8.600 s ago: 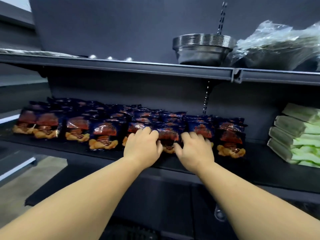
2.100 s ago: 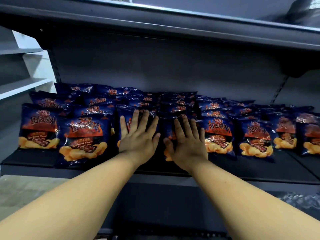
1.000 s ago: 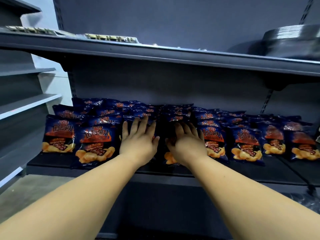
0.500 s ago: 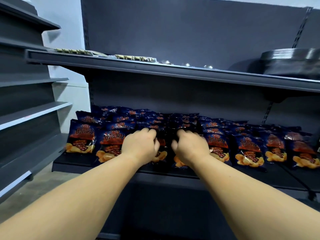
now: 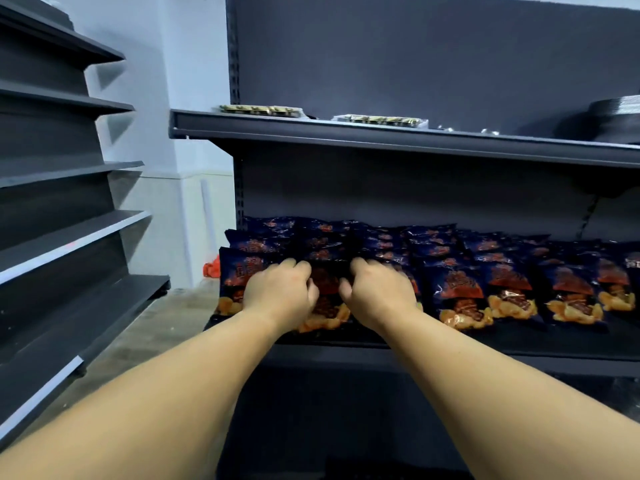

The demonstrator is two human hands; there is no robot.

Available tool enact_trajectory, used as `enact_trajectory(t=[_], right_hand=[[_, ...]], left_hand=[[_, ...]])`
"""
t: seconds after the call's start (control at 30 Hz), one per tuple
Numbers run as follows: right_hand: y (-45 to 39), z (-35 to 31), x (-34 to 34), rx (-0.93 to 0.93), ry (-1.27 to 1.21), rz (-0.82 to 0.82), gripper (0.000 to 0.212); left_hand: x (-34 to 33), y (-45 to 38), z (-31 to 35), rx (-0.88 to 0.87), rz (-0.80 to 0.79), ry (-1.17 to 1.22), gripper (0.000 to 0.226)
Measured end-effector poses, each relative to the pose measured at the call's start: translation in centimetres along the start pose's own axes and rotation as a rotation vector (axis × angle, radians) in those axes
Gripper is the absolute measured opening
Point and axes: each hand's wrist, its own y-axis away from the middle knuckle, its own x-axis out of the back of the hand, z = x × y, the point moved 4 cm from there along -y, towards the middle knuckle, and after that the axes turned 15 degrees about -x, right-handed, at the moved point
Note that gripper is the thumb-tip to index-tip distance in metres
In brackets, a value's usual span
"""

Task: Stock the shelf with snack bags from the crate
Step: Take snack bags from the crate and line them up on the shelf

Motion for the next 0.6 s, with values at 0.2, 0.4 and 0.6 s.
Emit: enact_trajectory(t=[0.2,0.4,0.6], right_hand=[[0.9,-5.4,-1.5,-0.038,0.022,-0.02,0.033],[1.0,-6.1,-1.3,-0.058,0.055,-0.022,0.034],[0.3,-6.3,-2.9,-0.068,0.019,-0.065,0.043]], left_hand=[[0.8,1.3,-5.1,-0.012,-0.029,0.033,0.028],[0.4,1.5,-6.8,0.019,-0.056,0.059,0.031],[-1.3,1.2,-7.5,0.036,-0.083,0.067,0.04]])
